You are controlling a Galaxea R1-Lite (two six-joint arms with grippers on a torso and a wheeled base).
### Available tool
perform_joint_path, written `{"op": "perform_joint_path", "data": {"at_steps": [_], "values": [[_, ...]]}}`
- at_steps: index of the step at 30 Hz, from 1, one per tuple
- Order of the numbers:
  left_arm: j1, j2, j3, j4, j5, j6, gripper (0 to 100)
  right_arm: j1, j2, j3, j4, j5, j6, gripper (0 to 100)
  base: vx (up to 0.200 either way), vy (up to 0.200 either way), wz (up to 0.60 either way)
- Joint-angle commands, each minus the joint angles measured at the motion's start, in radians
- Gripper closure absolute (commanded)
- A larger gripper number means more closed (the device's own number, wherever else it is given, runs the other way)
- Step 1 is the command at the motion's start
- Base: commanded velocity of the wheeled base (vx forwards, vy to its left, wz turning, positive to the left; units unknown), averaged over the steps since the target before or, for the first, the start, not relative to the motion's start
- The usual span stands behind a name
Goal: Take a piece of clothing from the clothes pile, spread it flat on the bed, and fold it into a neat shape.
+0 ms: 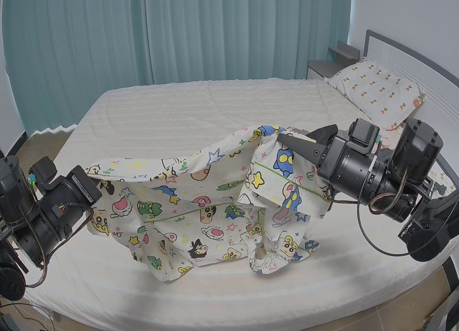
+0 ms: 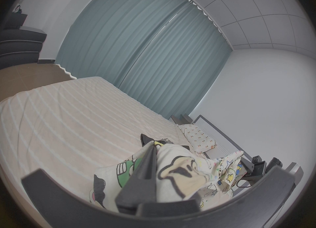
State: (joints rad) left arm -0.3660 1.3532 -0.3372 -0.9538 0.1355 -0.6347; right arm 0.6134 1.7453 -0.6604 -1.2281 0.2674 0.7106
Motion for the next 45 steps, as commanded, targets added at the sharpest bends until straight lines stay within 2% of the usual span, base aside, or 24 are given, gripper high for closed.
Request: {"op": "perform_joint_path", "data": {"at_steps": [1,22,31,45], "values": [[0.004,0.000,0.000,-0.003,0.003,0.000,100,0.003,-0.003,-0.002,-0.001,0.001,0.000,100,0.000,0.200,0.00],[0.013,-0.023,0.000,-0.002,0.003,0.000,100,0.017,-0.029,-0.001,-0.001,-0.001,-0.002,100,0.000,0.200,0.00],[0.010,-0.040,0.010,0.001,-0.001,-0.005,100,0.016,-0.063,0.050,0.001,-0.001,-0.003,100,0.000,0.000,0.00],[0.001,-0.095,0.038,0.006,-0.001,-0.003,100,0.020,-0.159,0.122,0.001,0.004,-0.003,100,-0.200,0.000,0.00]]}}
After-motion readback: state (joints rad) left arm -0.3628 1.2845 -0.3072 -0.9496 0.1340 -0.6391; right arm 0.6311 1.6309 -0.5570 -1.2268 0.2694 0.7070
